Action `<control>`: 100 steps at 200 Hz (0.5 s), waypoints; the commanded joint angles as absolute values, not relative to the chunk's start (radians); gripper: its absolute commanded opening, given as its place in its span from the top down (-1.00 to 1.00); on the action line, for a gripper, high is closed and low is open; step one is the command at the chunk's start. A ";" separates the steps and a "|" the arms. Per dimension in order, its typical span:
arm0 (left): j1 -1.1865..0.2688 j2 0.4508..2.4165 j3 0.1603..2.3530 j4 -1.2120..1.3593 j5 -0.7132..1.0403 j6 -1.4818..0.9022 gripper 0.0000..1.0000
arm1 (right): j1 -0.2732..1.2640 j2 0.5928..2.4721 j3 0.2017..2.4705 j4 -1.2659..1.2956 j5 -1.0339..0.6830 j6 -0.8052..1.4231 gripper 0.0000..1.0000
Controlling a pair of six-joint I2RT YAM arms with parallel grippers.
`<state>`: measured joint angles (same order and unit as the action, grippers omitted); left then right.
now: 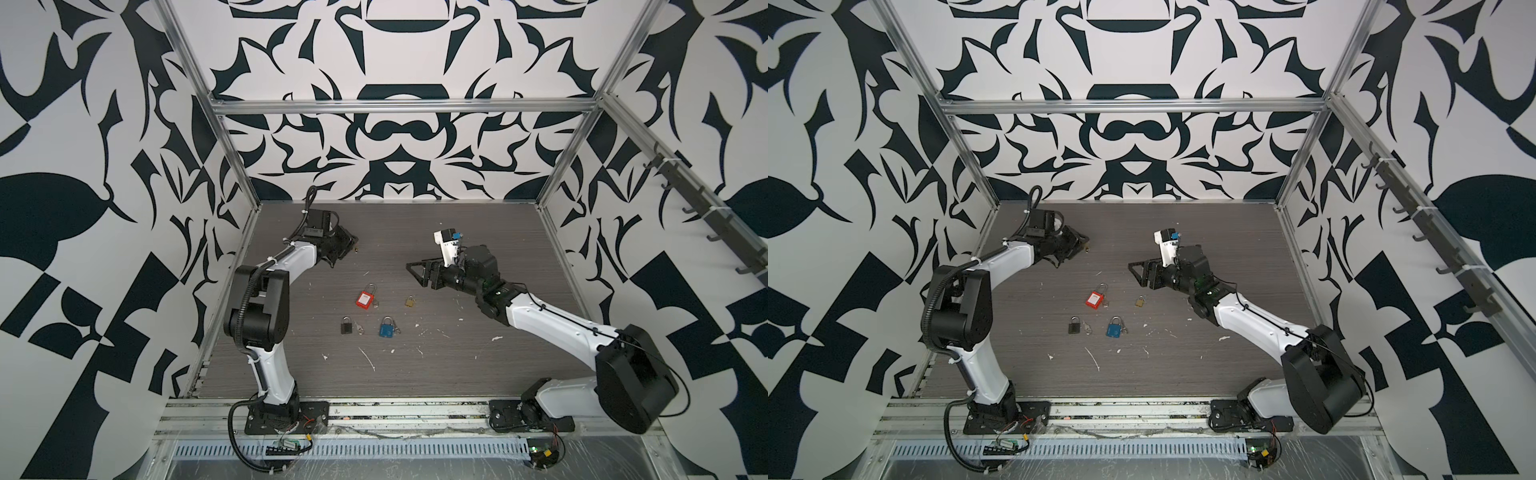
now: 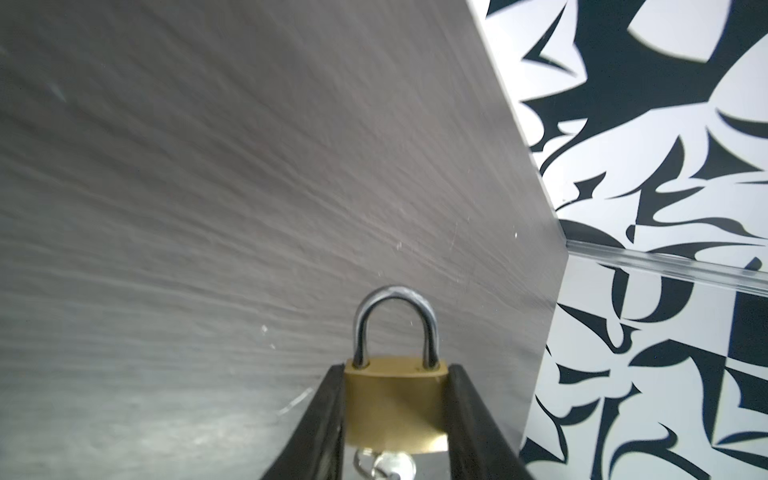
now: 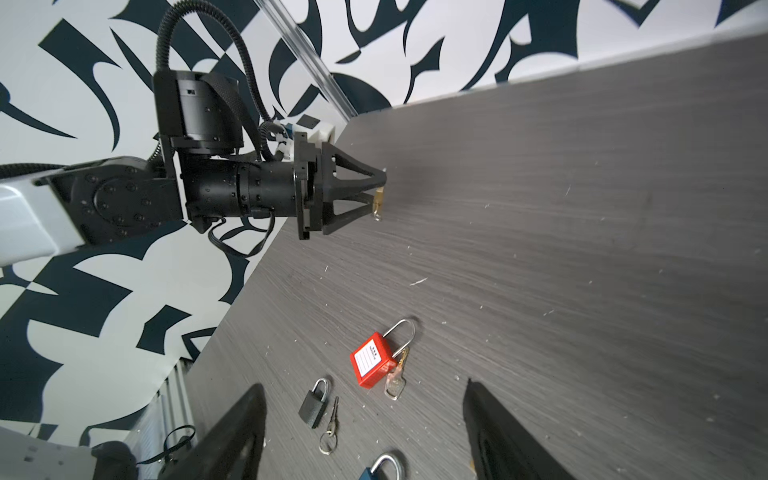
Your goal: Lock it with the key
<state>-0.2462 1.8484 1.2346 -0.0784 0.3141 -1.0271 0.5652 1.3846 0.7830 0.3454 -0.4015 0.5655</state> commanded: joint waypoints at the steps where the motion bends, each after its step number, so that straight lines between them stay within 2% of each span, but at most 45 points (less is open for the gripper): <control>1: -0.322 1.785 1.218 0.049 0.331 -1.218 1.00 | 0.568 1.418 0.823 0.421 -0.481 0.656 -0.46; 46: -0.439 1.821 1.234 0.142 0.375 -1.328 1.00 | 0.569 1.437 0.823 0.399 -0.460 0.587 -0.34; 100: -0.494 1.856 1.280 0.167 0.394 -1.357 1.00 | 0.568 1.447 0.848 0.352 -0.365 0.473 -0.17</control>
<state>-0.4820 1.8473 1.2339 0.1150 0.3759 -1.3212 0.5652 1.4590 0.7856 0.3485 -0.4103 0.5392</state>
